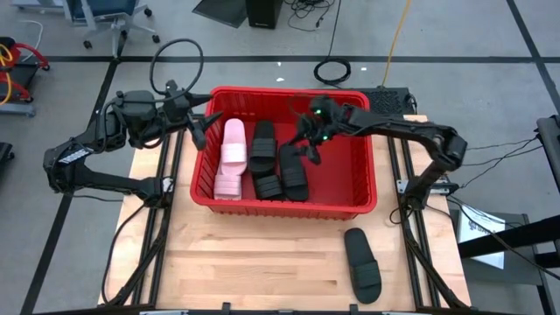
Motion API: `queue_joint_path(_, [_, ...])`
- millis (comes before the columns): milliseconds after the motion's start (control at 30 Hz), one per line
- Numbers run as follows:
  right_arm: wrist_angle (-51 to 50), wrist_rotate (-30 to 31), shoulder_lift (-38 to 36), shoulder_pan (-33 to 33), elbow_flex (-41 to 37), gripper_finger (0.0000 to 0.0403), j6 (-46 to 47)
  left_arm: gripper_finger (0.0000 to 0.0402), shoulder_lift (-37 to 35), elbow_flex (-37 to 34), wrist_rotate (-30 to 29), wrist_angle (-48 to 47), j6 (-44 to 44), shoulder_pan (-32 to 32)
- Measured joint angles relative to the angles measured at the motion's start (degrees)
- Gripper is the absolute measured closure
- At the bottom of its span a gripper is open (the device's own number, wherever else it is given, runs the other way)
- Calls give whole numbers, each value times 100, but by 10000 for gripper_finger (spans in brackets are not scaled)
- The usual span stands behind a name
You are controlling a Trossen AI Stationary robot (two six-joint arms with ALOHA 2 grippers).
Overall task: Pick and place slides into bin
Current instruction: Put the black slide into the red bin
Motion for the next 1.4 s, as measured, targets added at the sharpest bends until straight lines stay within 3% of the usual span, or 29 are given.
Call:
queue_joint_path(100, [166, 261, -346, 2, 0, 199, -39, 153, 2, 0, 101, -21, 24, 2])
queue_joint_path(333, [394, 228, -953, 138, 4, 210, 15, 153, 51, 0, 623, -10, 18, 4])
queue_joint_path(533, [351, 226, -1249, 492, 2, 211, 410, 153, 221, -2, 1643, -50, -190, -113])
queue_joint_path(633, [353, 225, -1330, 804, 3, 215, 603, 153, 368, -2, 2228, -8, -282, -375])
queue_joint_path(733, [348, 216, -1417, 1205, 2, 218, 627, 153, 540, -2, 2426, 98, -328, -785])
queue_joint_path(967, [337, 219, -1565, 2295, 2, 223, 884, 153, 967, -2, 1934, 562, -354, -1990])
queue_joint_path(1267, [-203, 264, -1554, 3821, 2, 227, 971, 153, 1953, -2, 529, 1373, -80, -3598])
queue_joint_path(1400, [-513, 595, -1549, 4599, 0, 227, 1101, 153, 2407, -2, -285, 1686, -12, -4168])
